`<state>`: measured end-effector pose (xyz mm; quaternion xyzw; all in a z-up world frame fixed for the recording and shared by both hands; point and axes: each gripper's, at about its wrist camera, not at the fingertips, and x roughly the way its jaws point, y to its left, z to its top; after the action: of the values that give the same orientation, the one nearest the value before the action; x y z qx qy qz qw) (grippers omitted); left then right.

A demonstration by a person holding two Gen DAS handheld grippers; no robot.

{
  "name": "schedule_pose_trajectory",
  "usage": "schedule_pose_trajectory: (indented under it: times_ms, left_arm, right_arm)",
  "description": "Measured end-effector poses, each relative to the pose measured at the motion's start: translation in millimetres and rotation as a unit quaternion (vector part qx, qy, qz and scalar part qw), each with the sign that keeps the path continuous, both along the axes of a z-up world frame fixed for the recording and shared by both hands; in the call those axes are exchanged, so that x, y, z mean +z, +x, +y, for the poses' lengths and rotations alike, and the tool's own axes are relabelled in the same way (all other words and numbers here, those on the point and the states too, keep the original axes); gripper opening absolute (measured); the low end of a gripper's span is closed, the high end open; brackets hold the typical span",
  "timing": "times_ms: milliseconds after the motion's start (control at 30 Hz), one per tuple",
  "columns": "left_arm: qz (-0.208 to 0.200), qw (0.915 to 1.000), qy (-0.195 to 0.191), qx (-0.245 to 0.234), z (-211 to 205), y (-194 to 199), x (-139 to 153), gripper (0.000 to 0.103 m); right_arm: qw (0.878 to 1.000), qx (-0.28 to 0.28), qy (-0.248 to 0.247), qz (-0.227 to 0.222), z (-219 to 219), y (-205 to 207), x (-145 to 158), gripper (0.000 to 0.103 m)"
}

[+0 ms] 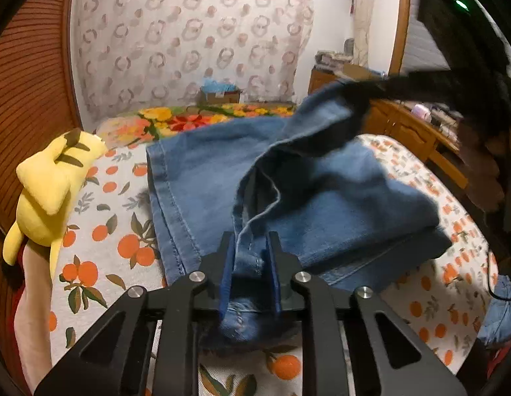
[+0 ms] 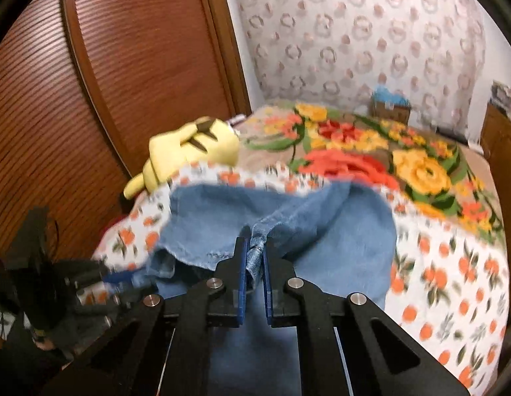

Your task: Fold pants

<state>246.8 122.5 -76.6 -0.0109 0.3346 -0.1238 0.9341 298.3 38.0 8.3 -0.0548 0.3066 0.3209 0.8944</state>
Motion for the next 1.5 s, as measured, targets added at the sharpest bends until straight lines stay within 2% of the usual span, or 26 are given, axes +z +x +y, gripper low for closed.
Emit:
schedule_pose_trajectory:
  times_ms: [133,233,600,767,900,967,1033,1100,1167,1333,1500]
  left_arm:
    - [-0.026,0.9993,-0.025,-0.002,4.5,-19.8,17.0,0.017]
    - [-0.031,0.9987,-0.04,0.001,7.9,-31.0,23.8,0.016]
    - [-0.003,0.9993,-0.031,0.021,17.4,-48.0,6.1,0.016]
    - [0.003,0.9992,-0.029,0.025,18.8,-49.6,1.8,0.016]
    - [0.001,0.9991,-0.031,0.027,21.4,-49.6,1.0,0.023]
    - [-0.006,0.999,-0.029,0.033,24.2,-49.7,4.4,0.035]
    - [-0.017,0.9986,-0.027,0.041,28.0,-51.3,9.3,0.041]
    - [-0.028,0.9981,-0.035,0.043,33.9,-53.2,15.6,0.05]
    - [-0.033,0.9978,-0.033,0.047,36.9,-53.4,20.2,0.051]
    - [-0.041,0.9973,-0.027,0.054,40.1,-40.4,31.9,0.051]
    - [-0.041,0.9981,-0.005,0.046,32.5,-14.1,38.7,0.051]
  right_arm:
    - [1.0,0.008,0.011,-0.026,16.3,7.7,25.4,0.008]
    - [0.999,0.019,0.008,-0.031,36.0,16.2,30.9,0.008]
    - [0.997,0.069,-0.04,0.015,122.4,63.7,-5.6,0.008]
    - [0.994,0.088,-0.061,0.031,137.2,76.2,-15.2,0.008]
    - [0.992,0.101,-0.066,0.037,129.9,78.1,-15.1,0.012]
    - [0.993,0.1,-0.055,0.036,120.9,78.0,-10.4,0.023]
    - [0.994,0.099,-0.046,0.03,109.1,75.8,-4.1,0.032]
    - [0.994,0.1,-0.041,0.016,97.7,69.8,2.7,0.037]
    - [0.994,0.098,-0.041,0.0,87.3,63.5,8.6,0.045]
    - [0.996,0.081,-0.038,-0.026,48.1,48.1,17.2,0.046]
    - [0.997,0.042,-0.069,-0.016,-3.8,32.9,-3.0,0.045]
